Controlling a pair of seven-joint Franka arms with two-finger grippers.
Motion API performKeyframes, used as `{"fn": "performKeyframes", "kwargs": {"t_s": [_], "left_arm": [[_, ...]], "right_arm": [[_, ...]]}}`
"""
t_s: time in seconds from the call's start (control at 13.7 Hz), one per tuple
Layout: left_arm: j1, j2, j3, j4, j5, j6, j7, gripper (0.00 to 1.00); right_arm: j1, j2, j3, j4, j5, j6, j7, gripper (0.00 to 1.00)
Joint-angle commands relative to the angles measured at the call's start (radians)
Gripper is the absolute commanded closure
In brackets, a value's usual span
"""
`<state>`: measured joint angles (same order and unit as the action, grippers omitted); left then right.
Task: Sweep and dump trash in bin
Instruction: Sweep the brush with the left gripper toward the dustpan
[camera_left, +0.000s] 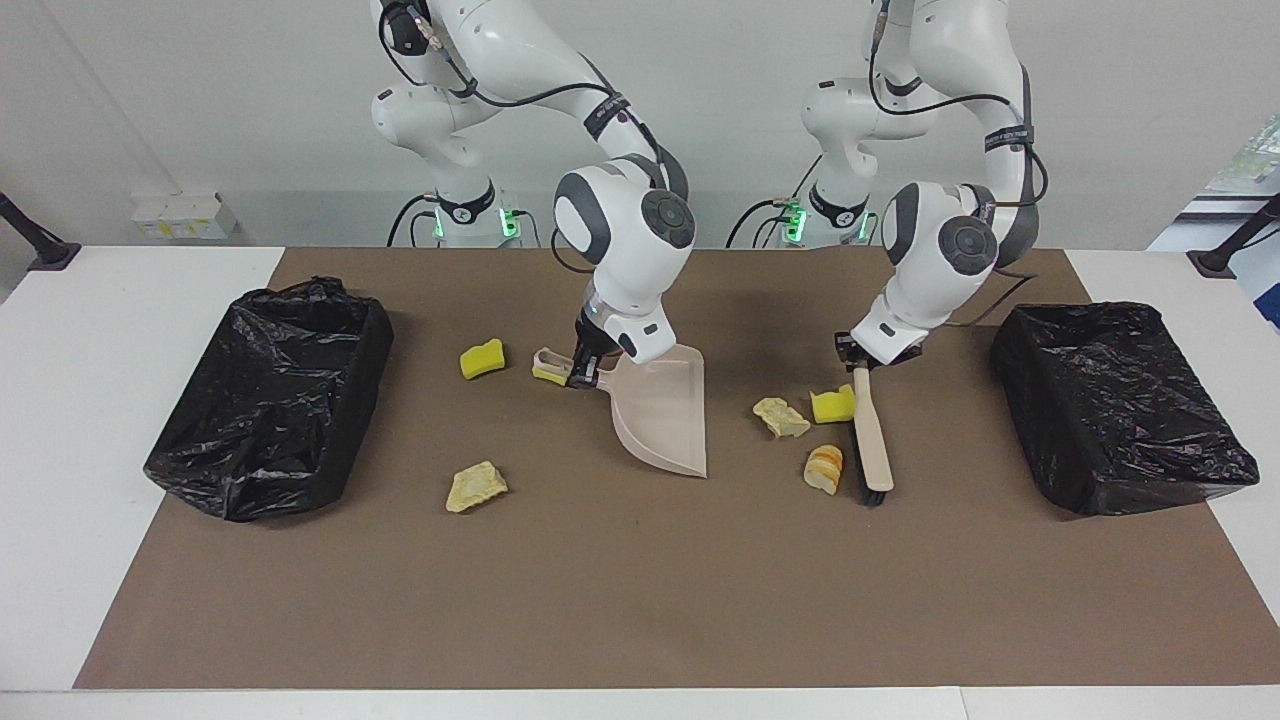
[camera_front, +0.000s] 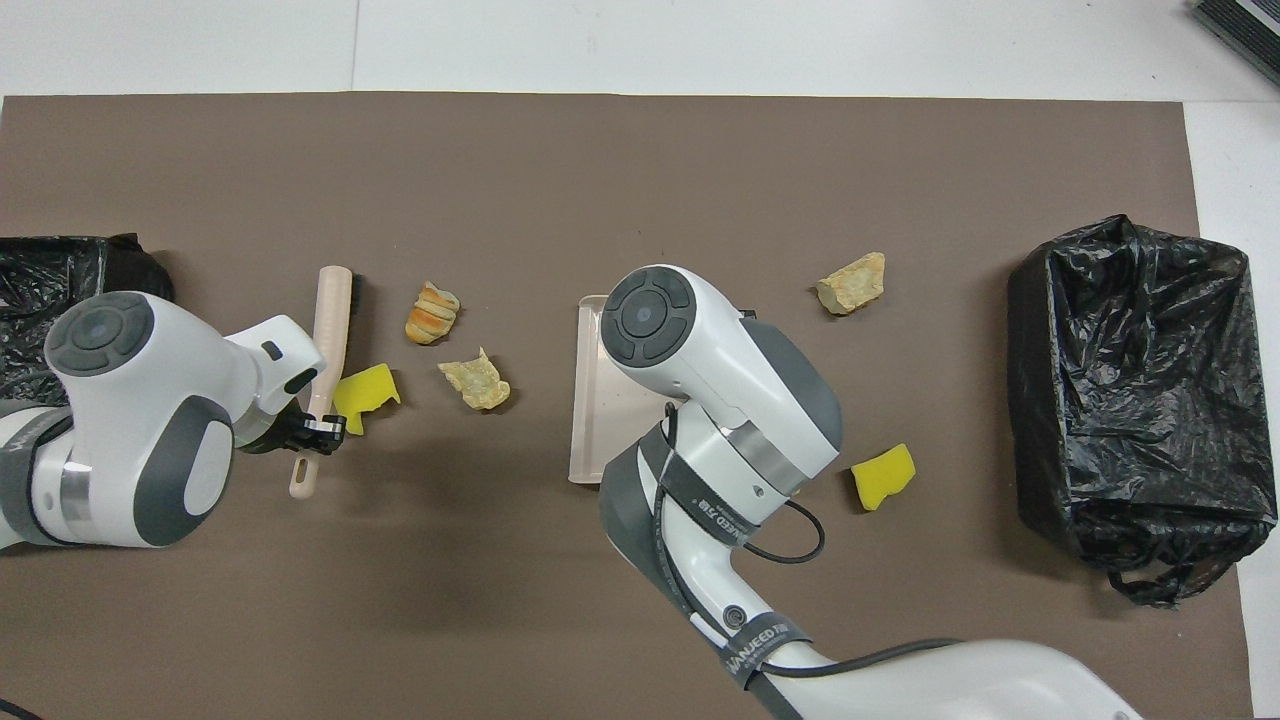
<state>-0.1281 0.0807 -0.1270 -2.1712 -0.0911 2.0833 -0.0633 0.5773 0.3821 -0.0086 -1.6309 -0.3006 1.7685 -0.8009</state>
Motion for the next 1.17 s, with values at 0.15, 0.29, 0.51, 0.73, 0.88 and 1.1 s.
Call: {"fn": "performKeyframes", "kwargs": {"t_s": [0.15,0.29,0.51,0.73,0.88,1.1], "left_arm": [[-0.134,0.014,0.010,0.021,-0.067,-0.005,-0.073,1.00],[-0.180,0.011,0.009,0.021,-0.079,-0.002,-0.139,1.00],[-0.286,0.002,0.009,0.021,-0.145,0.007,-0.225,1.00],[-0.386,-0.005,0.007,0.024,-0.218,0.009,-0.259,1.00],[-0.397,-0.009,0.007,0.034,-0.266,-0.002,-0.314,1.00],[-0.387,-0.042,0.009,0.050,-0.266,-0.054,-0.323,1.00]], "right_arm": [[-0.014,-0.025,0.010,-0.037,-0.017,0.020,0.022,1.00],[-0.014,-0.023,0.010,-0.037,-0.017,0.020,0.022,1.00],[-0.014,-0.023,0.010,-0.035,-0.017,0.020,0.023,1.00],[-0.019,-0.023,0.010,-0.035,-0.017,0.023,0.023,1.00],[-0.020,-0.023,0.010,-0.035,-0.017,0.022,0.023,1.00],[-0.020,-0.023,0.010,-0.035,-0.017,0.022,0.023,1.00]]}}
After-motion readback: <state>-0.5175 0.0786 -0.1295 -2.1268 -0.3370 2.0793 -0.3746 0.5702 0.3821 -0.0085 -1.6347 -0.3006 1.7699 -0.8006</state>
